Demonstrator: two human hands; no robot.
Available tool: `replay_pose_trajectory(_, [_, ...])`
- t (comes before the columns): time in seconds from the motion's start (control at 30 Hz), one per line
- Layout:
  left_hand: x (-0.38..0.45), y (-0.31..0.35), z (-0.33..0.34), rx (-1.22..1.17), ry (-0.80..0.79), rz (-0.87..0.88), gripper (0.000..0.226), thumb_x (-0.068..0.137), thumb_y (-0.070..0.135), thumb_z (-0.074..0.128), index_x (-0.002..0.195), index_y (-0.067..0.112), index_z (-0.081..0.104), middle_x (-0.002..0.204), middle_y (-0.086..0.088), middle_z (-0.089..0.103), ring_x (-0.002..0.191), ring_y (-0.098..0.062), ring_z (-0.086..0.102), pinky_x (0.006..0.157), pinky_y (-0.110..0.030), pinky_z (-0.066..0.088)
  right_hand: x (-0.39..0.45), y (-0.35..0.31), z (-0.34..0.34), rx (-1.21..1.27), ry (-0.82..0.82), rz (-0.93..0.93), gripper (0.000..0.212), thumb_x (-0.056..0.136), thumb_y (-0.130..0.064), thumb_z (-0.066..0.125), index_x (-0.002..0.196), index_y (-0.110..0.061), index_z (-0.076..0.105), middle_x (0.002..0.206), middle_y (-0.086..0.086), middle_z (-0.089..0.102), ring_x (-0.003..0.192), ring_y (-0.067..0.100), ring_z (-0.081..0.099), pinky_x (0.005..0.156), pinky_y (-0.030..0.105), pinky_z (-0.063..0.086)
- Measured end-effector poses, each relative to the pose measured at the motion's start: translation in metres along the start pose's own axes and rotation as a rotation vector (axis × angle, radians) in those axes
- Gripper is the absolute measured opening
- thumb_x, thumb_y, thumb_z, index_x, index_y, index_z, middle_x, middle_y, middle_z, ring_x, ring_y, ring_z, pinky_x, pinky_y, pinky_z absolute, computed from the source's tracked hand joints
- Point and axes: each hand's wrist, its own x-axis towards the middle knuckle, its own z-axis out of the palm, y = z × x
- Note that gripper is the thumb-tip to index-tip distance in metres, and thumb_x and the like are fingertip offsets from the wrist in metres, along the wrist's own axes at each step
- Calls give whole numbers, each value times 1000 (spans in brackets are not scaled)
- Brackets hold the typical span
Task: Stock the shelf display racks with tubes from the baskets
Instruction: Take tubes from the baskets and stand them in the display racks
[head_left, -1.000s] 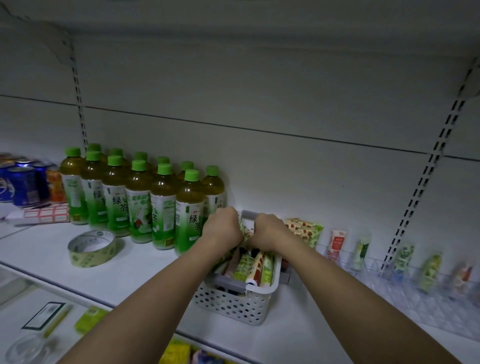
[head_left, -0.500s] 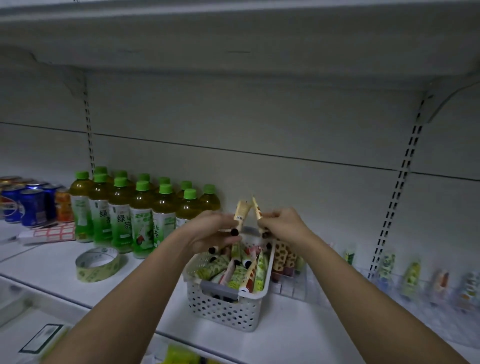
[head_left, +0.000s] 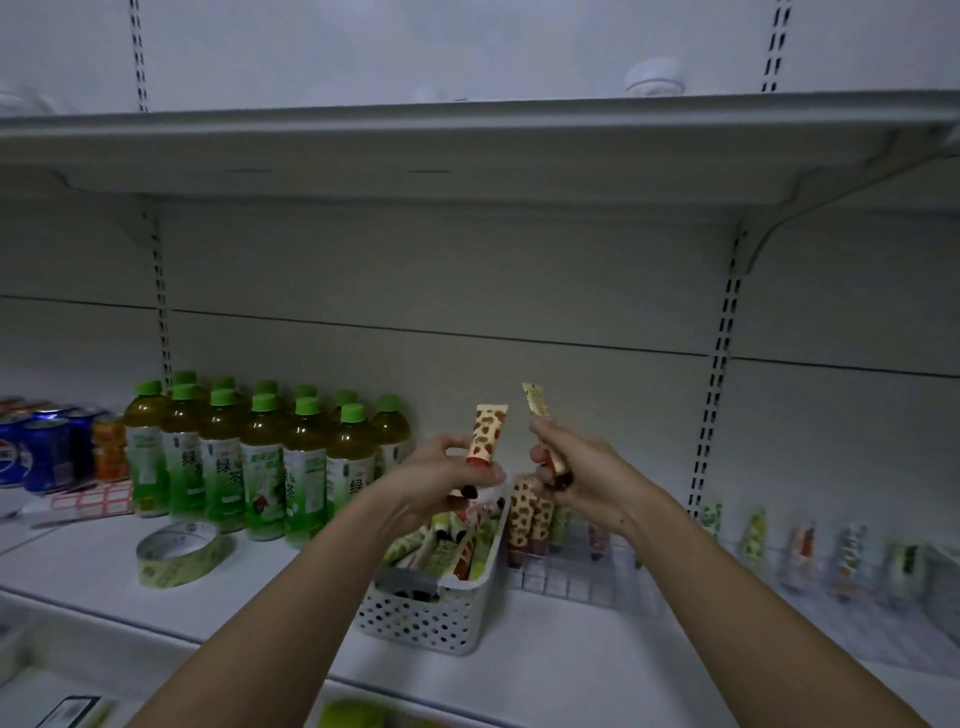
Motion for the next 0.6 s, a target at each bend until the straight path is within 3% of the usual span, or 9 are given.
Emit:
replay_pose_trajectory(0.1, [-6,3,12,40,-39,17,52,82,7,74,125,15,47,101,-11,63,78,-18,61,64,-29,51,-8,-4,-7,-63,39,-68,27,97,-32,59,114,-13,53,71,1,57,50,12,47,54,30,49])
replay_pose_trajectory(0.2, [-12,6,24,19,-19,-1,32,98,26,56,124,10,48,102,-13,54,73,-18,56,63,-30,50,-17,-7,-10,-30,35,-57,33,103,-35,44,114,-7,59,82,9,61,55,17,55,59,33,52])
replay_pose_trajectory(0.3, [-13,6,31,-78,7,-2,29,104,33,39,116,10,51,94,-10,58,77,-20,55,74,-36,50,-24,-10,-12,-7,63,-78,35,105,-23,36,111,0,62,82,9,60,59,17,55,55,31,51])
replay_pose_trajectory(0.43, [-12,7,33,-2,74,121,27,103,31,43,118,13,56,101,-5,73,85,-20,61,81,-35,49,-31,-13,-18,-9,60,-141,31,107,-13,30,122,5,50,87,14,59,65,21,58,59,32,52])
replay_pose_trajectory(0.6, [-9,9,33,-5,74,222,21,101,26,48,116,13,55,106,-5,72,92,-23,65,79,-35,54,-34,-14,-25,-54,86,-166,27,105,-6,32,123,2,49,101,19,63,75,24,68,65,34,58])
